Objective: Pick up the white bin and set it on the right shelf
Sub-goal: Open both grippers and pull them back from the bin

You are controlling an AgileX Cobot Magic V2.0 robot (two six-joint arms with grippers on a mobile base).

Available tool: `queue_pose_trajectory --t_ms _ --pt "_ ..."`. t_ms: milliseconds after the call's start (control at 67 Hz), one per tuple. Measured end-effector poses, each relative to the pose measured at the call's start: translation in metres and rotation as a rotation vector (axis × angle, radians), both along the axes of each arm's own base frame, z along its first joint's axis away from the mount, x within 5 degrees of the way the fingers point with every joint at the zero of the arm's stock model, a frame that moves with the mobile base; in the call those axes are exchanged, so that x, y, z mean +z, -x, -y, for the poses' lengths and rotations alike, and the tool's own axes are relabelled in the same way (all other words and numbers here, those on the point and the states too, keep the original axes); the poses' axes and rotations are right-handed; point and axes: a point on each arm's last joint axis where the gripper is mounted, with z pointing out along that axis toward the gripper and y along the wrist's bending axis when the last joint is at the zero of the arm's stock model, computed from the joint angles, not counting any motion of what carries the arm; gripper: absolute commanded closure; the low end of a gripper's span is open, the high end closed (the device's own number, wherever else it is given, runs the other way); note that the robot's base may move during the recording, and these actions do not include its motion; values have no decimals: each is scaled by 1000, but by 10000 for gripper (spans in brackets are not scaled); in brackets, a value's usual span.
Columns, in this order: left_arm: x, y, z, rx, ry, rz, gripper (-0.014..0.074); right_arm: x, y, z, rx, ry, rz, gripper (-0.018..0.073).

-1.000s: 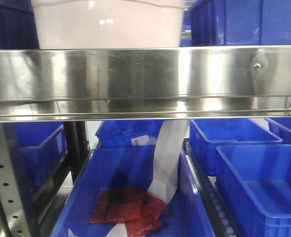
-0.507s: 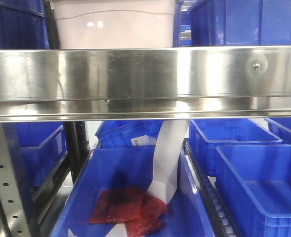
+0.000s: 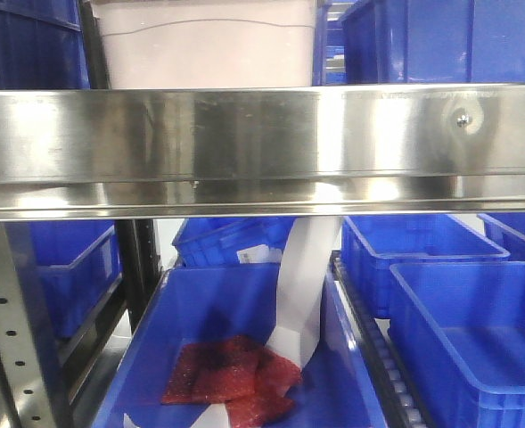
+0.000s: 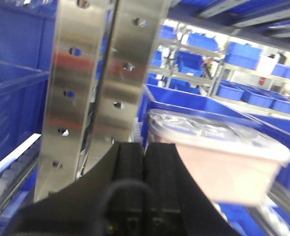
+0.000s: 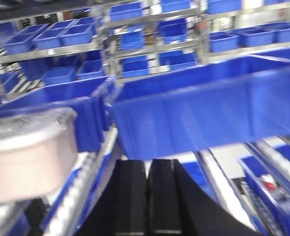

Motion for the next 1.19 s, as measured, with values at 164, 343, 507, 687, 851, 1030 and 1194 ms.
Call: queue_pose_trajectory --t_ms 164,343,507,687,851,1030,1194 --pt "-7 28 8 -53 -15 35 722 -21 35 -9 20 11 18 517" --pt "-5 32 13 -119 87 41 715 -31 40 -16 86 10 -33 517" --pt "-9 35 22 -211 53 2 715 -34 46 -26 179 14 -75 517" --pt "-12 39 31 -306 -42 -8 715 -25 64 -38 278 12 19 517" --pt "-9 35 19 -145 -244 54 716 -17 82 -44 342 48 117 517" --pt "0 34 4 34 -246 128 716 -5 86 -30 183 125 248 517" --pt "-7 40 -5 106 -45 150 717 -13 85 -28 157 132 249 517"
